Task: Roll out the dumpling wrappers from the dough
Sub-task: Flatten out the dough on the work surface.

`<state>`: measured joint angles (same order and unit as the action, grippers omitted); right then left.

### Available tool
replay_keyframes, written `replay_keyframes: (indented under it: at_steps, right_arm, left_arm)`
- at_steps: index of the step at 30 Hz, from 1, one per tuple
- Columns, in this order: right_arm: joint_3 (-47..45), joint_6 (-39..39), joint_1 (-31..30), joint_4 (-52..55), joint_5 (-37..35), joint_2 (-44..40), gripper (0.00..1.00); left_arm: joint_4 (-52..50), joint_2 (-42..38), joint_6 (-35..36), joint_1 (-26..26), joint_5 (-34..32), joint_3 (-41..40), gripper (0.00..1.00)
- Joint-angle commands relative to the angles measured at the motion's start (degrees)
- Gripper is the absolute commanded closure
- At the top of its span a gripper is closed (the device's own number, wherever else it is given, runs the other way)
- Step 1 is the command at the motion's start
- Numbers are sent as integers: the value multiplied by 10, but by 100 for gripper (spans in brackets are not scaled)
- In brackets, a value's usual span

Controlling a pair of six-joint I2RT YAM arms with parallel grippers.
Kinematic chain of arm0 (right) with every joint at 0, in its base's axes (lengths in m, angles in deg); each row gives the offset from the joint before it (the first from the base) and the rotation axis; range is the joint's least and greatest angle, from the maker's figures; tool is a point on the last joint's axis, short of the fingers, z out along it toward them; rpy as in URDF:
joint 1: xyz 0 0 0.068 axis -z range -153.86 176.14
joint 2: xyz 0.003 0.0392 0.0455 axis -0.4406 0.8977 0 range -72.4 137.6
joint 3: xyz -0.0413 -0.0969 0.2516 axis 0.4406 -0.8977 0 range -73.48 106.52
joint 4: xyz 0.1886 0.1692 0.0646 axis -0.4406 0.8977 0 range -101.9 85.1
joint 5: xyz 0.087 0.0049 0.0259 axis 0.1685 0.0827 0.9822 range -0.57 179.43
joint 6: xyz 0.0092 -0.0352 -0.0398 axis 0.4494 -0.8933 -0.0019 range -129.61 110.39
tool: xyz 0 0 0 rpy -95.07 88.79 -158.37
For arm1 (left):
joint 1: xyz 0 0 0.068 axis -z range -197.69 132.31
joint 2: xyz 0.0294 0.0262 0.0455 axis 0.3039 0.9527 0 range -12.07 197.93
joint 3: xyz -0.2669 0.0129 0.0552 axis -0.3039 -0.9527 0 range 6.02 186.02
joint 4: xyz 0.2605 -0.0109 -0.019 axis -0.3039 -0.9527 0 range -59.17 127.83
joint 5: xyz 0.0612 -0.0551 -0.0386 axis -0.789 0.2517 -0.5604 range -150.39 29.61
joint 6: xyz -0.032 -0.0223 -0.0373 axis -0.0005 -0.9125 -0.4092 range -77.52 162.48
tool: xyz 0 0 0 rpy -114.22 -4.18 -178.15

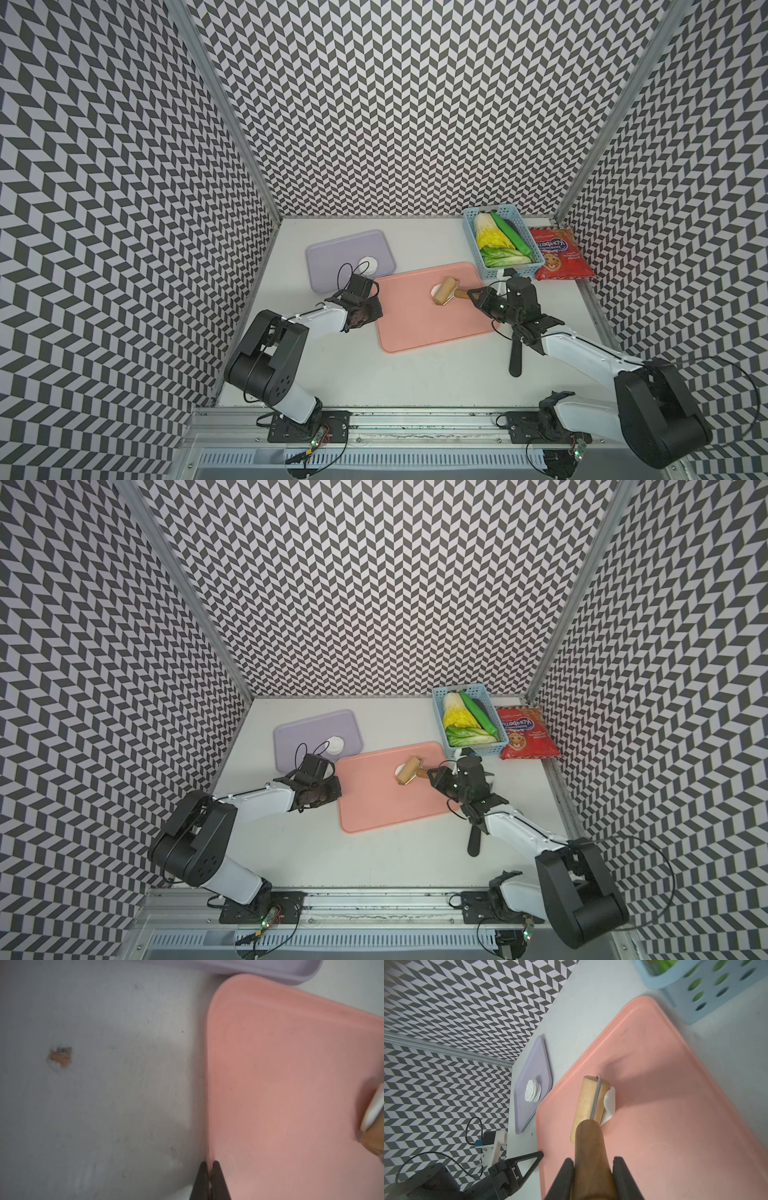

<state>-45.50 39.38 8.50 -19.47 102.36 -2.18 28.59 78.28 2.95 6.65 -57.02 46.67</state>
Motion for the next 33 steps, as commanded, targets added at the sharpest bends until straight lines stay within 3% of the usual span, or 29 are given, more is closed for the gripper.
replay_keyframes:
  at_steps: [1,20,26,33]
  right_arm:
    - [-49,-17,37,141,-77,-9,100]
    - [-78,-18,75,194,-78,-80,100]
    - [5,-60,71,217,-73,-104,100]
    - [100,-80,33,162,28,-109,100]
  left_arm:
    - [-95,37,0,-4,-6,-41,100]
    - [-91,31,-6,-4,-6,-52,100]
    - [-88,31,-8,-1,-5,-54,100]
    - [-88,32,-8,3,-6,-54,100]
